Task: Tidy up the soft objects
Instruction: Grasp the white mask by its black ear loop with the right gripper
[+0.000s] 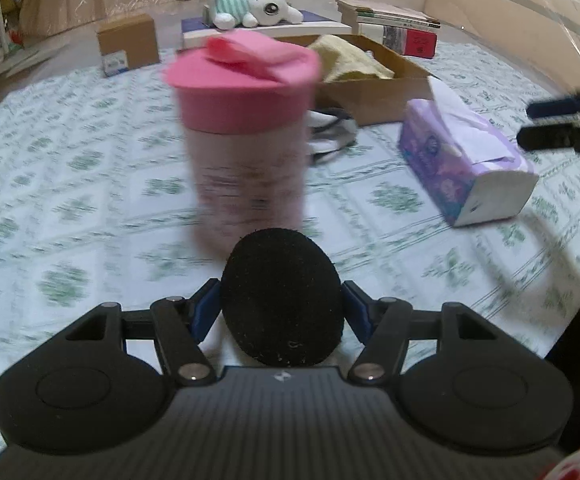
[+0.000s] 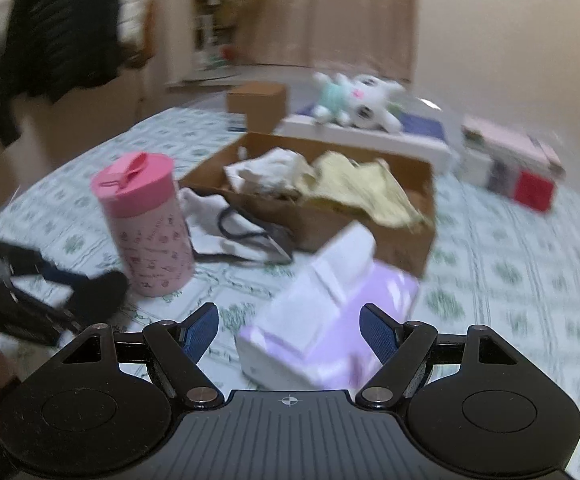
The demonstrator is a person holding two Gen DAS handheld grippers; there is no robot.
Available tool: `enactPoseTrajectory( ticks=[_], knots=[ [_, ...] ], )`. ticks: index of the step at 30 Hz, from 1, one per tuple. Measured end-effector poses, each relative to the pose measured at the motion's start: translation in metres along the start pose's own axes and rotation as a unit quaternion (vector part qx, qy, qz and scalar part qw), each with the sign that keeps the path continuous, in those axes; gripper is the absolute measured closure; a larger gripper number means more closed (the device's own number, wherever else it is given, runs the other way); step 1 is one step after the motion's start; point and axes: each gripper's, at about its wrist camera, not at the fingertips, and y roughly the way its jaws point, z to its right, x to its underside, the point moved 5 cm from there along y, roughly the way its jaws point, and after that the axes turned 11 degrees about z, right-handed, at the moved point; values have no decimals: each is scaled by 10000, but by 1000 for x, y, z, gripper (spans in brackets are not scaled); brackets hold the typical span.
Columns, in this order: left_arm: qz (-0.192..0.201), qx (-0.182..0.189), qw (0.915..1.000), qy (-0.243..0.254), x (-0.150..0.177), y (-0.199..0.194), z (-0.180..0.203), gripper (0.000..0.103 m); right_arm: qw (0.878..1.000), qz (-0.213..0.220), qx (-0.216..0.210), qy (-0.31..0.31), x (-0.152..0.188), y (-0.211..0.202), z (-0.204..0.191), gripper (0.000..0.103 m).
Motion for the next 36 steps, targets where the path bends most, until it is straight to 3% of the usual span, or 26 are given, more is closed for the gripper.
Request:
enactPoseTrajectory(
  ticks=[5,9,19,26,36],
  knots=[
    [37,-88,9999,117,-7,-17,-47,41,9948,47,-494,-885,-25,23,-10,26],
    [148,-106,9987,478,-22,-23,-73,41,9797,-110,-898,-1788,-36,53,-21,26],
    [110,377,9856,1645,-45,5,-107,41,9145,-699,-1948,-3477,-31,129,-48,27],
    [-2,748,9787,1911,-53,32,-120,41,8615,-1049,-2227,-4441,-12,174,-58,42],
    [-41,1054,9690,2233,-62,59,-127,41,8186,-1108,-2427,-5086,9,213,-64,51]
  ],
)
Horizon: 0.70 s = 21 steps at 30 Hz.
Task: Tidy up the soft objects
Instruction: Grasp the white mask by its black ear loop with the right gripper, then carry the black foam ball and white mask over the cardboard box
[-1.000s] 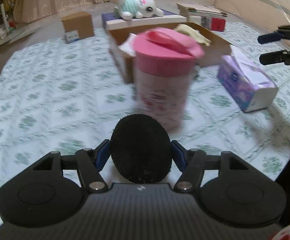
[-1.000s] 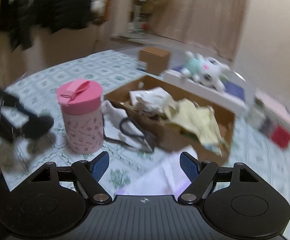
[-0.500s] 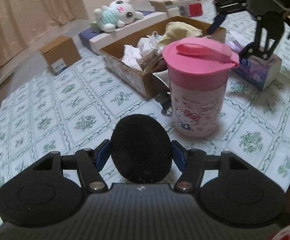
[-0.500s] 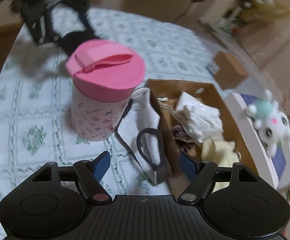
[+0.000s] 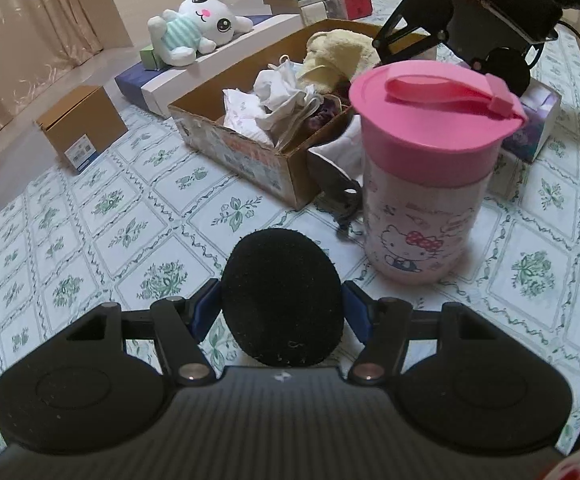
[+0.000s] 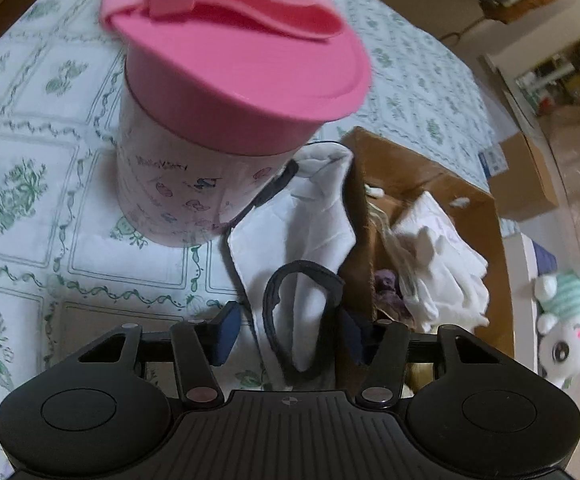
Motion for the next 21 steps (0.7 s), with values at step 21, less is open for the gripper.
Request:
enactPoseTrajectory(
  ticks=[21],
  knots=[
    [-23,-41,10000,-59,-4,2,4,41,9972,-246,316,632,-6,-9,7,89]
  ],
)
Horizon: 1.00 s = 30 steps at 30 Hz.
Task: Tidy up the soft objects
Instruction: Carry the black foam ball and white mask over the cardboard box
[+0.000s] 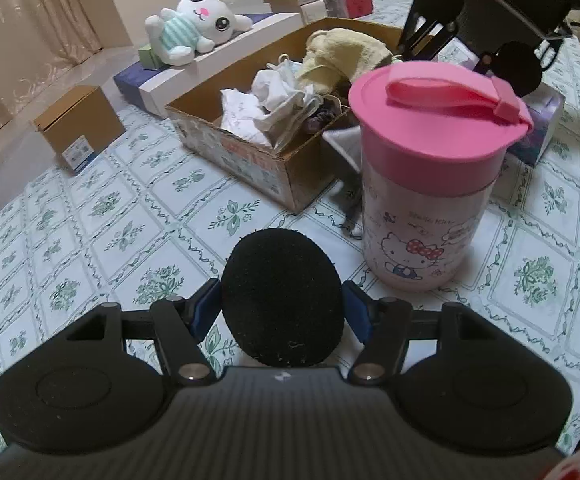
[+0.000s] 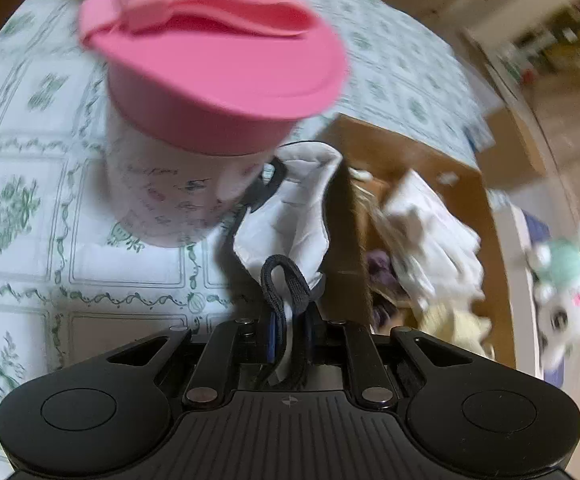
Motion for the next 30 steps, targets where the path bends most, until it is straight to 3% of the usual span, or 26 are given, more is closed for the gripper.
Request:
enactPoseTrajectory(
  ticks=[5,8,11,14,24,28,30],
  knots=[
    [58,-161,9997,-168,-3,-14,8,41,9934,-19,373,1083,-1,-28,12,89],
    [104,-292,9987,-400,-6,-23,14,41,9780,124,560,2007,-2,-49,16,89],
    [92,-458,9963,-715,-7,-31,20,41,9501,274,748,3017,0,-66,16,89],
    [-22,-612,9906,-1225,-4,-40,28,41,9130,431,895,3957,5,-83,12,89],
    [248,-905,9658,-2416,6,-80,74,41,7960,1130,968,5867,15,-133,-41,89],
    [329,-1008,9622,-2507,5,-88,98,41,7703,1258,966,6176,16,-149,-61,89],
    [378,-1053,9595,-2584,5,-92,106,41,7654,1256,986,6235,17,-154,-69,89]
  ],
)
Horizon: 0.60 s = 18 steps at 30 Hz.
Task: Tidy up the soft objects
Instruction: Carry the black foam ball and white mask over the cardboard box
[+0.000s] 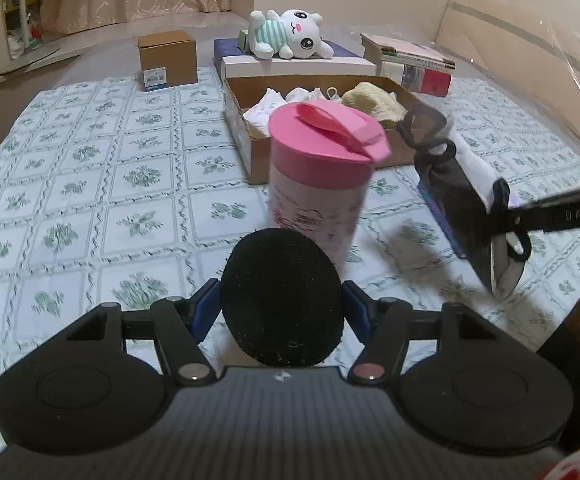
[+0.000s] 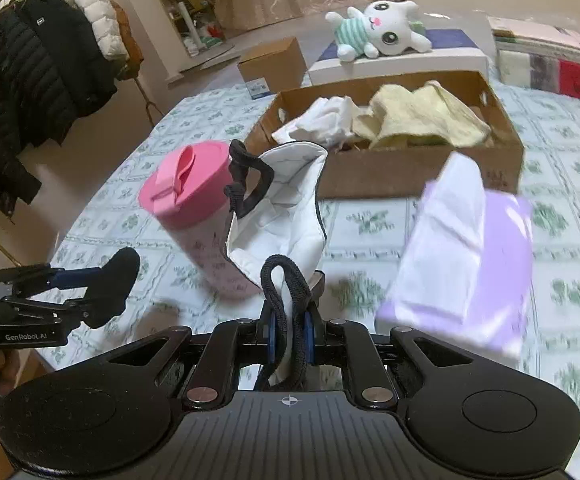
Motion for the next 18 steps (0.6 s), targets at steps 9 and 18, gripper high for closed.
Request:
enactPoseTrajectory(
  ticks=[9,18],
  knots=[
    [168,-187,9993,-269,3,-16,10,41,9999,128,103,-30,11,-22,-3,89],
    [233,-141,9994,-201,2,-23,8,41,9996,184,198,-58,12,-29,-9,89]
  ],
)
